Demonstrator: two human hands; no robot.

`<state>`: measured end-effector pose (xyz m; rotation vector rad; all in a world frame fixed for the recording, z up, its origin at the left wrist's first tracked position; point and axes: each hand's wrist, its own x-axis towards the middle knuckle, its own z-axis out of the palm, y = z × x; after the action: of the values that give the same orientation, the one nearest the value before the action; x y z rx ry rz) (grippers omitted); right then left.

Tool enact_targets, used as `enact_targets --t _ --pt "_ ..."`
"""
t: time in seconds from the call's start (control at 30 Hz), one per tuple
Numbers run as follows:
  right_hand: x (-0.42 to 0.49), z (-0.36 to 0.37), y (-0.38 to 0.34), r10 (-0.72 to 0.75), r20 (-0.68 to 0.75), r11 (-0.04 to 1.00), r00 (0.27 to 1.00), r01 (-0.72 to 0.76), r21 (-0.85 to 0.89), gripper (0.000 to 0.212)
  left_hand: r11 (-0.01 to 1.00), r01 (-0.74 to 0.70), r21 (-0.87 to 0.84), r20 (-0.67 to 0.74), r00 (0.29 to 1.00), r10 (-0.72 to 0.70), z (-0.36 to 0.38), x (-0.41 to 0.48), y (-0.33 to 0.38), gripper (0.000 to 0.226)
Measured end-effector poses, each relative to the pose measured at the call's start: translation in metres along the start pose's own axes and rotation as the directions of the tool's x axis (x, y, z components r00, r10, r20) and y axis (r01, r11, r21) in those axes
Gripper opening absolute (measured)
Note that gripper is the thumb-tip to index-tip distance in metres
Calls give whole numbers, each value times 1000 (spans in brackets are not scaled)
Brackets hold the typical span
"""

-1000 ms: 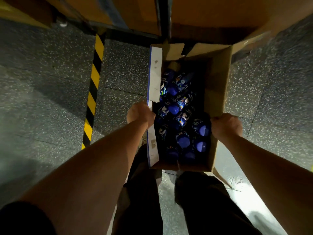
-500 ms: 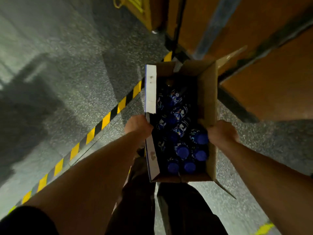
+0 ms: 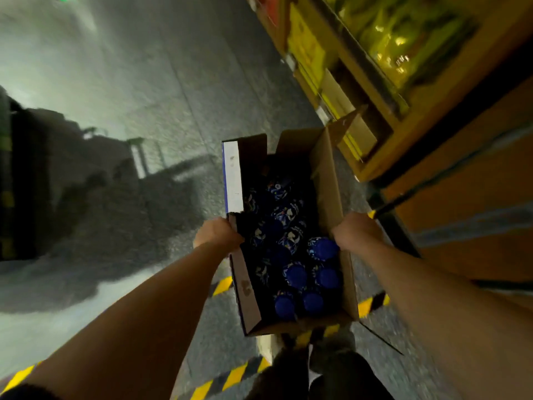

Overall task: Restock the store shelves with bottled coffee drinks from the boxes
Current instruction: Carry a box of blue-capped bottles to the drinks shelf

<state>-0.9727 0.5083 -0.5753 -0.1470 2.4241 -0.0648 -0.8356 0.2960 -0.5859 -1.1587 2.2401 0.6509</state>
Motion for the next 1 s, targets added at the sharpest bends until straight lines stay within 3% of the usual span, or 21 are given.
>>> enact_targets --t 0.27,0.6,0.83,1.0 --pt "43 -106 -194 -230 -95 969 969 218 -119 30 944 141 -297 -105 978 -179 -164 61 -35 24" --pt "135 -195 -413 -411 18 890 911 406 -206 27 824 319 -469 -66 917 -393 -319 178 -64 16" --pt "187 -230 -585 -497 46 819 866 486 -304 22 759 352 -548 -6 905 -425 -426 281 -118 12" --pt "225 -251 -704 -500 61 827 864 497 -262 20 768 347 -538 -24 905 -425 -521 364 -153 13"
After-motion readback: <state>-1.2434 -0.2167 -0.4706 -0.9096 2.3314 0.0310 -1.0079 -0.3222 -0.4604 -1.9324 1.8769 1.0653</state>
